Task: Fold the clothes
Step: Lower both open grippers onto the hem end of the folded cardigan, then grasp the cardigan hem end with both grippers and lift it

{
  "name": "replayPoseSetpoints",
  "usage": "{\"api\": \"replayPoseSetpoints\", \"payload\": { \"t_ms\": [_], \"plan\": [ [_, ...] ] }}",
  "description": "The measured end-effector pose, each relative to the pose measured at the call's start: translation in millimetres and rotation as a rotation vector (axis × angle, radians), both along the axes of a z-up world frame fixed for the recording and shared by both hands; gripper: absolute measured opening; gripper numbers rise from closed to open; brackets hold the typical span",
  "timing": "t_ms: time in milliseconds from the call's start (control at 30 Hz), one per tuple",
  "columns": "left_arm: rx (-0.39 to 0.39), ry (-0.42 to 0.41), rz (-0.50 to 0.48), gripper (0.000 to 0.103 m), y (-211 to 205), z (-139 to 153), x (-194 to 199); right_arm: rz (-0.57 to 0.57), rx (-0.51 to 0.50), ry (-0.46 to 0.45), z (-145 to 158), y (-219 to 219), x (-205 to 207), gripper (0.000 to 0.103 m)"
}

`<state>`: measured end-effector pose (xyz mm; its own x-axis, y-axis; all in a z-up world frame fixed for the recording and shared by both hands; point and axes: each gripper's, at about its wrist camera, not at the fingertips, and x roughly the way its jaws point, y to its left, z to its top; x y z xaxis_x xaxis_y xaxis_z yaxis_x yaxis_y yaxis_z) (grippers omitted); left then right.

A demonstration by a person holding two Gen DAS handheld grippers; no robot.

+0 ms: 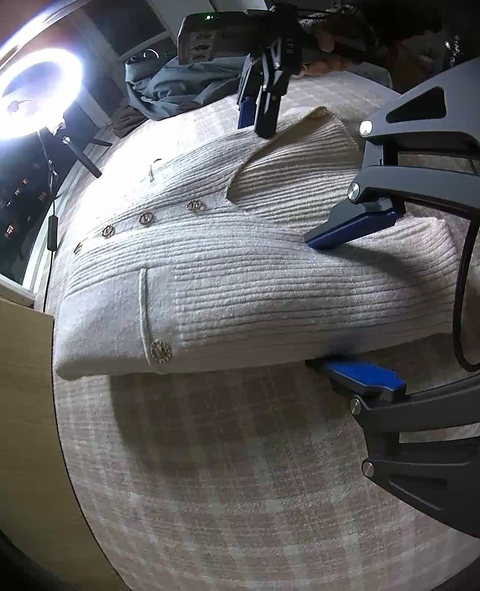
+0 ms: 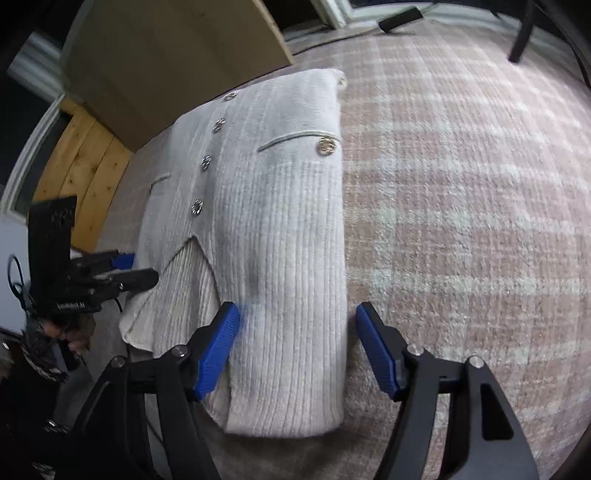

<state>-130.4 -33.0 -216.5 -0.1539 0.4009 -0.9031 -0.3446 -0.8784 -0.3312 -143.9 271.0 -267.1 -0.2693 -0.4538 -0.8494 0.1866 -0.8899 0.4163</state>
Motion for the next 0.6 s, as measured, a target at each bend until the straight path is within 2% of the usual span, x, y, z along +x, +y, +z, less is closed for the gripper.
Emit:
{"api": "replayPoseSetpoints", "payload": {
  "t_ms": [200, 267, 367, 400, 433, 533, 600],
  "plan": [
    [-0.034, 0.031, -0.032, 0.056, 13.0, 0.2, 3.7, 0.078, 0.078, 0.027, 2.3, -28.1, 12.7, 0.069],
    [-0.038, 0.044, -0.04, 0.051, 18.0, -0.3, 4.2, 0.11, 0.124, 0.045, 2.6, -39.2, 16.0, 0.067],
    [-0.045, 0.062, -0.052, 0.036, 25.4, -0.9, 4.9, 0.149, 0.18, 0.068, 3.2, -52.7, 20.5, 0.053],
    [-0.028, 0.06, -0.042, 0.034, 24.2, -1.4, 4.3, 0.157, 0.185, 0.074, 2.8, -56.0, 21.6, 0.044],
    [-0.012, 0.058, -0.035, 0.032, 23.6, -2.0, 3.8, 0.157, 0.172, 0.072, 1.5, -58.2, 22.2, 0.036],
    [0.011, 0.072, -0.03, 0.027, 24.2, -1.5, 3.7, 0.145, 0.113, 0.05, 0.9, -58.2, 22.4, 0.027],
    [0.045, 0.075, -0.015, 0.025, 25.3, 1.2, 2.0, 0.126, 0.032, 0.011, 2.7, -55.1, 19.9, 0.025]
  ]
}}
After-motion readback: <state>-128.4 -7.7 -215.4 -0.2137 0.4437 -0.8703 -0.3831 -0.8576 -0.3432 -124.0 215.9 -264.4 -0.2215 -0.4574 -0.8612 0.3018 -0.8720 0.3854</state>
